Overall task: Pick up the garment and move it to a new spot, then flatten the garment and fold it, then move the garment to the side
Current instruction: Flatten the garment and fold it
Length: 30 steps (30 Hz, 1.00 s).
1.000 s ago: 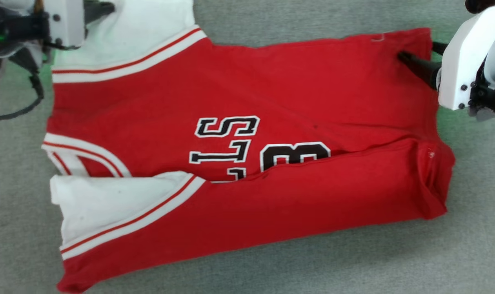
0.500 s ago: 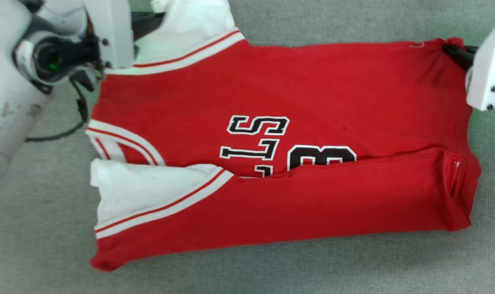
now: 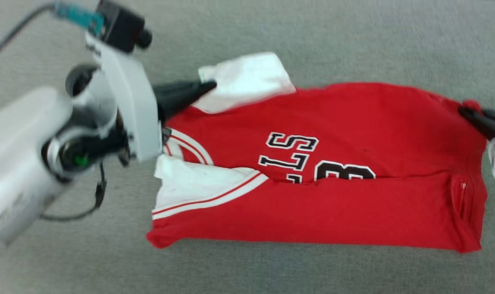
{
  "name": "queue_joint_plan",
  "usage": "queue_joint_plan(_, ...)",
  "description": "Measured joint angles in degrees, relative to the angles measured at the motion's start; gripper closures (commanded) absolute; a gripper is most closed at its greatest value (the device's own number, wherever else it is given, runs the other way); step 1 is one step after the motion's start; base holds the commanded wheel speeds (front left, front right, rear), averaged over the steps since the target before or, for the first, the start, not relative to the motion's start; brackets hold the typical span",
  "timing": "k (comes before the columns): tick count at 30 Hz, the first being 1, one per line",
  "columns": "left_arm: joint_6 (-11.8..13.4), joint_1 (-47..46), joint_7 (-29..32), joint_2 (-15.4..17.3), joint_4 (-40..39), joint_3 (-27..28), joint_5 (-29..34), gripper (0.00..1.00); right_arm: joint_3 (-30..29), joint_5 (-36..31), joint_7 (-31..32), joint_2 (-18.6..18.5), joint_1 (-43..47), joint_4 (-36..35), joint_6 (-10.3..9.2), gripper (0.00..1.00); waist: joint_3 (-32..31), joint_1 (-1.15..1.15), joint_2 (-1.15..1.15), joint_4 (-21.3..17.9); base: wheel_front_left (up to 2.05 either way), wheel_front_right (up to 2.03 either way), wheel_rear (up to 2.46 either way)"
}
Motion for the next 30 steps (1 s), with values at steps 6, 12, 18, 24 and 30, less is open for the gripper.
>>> queue_joint_plan(6,0.0,7.51,-7.4,5.5,-9.76,-1.72,0.51,1.0,-4.86,1.76,1.74,-3.9,12.53,-7.34,-0.01,1.0,-3.96,0.0,0.0,3.15,0.0,0.0,0.0)
queue_joint_plan(12,-0.01,15.49,-15.33,10.8,-15.57,-3.45,1.15,1.0,-11.18,3.36,3.24,-4.32,23.26,-12.13,-0.01,1.0,-6.49,0.0,0.0,5.15,0.0,0.0,0.0)
queue_joint_plan(18,-0.01,22.16,-20.49,12.21,-16.0,-4.95,0.3,1.0,-14.77,3.25,3.16,-3.12,28.88,-11.96,-0.01,1.0,-6.08,0.0,0.0,5.49,0.0,0.0,0.0)
queue_joint_plan(24,-0.01,25.12,-23.4,8.39,-9.71,-5.86,0.32,1.0,-15.73,2.91,1.43,-0.49,28.99,-9.0,-0.01,1.0,-4.72,0.0,0.0,5.62,0.0,0.0,0.0)
queue_joint_plan(30,-0.01,25.14,-23.93,4.74,-3.27,-6.05,-0.37,1.0,-12.46,1.05,0.3,0.98,26.36,-4.35,-0.01,1.0,-3.45,0.0,0.0,5.36,0.0,0.0,0.0)
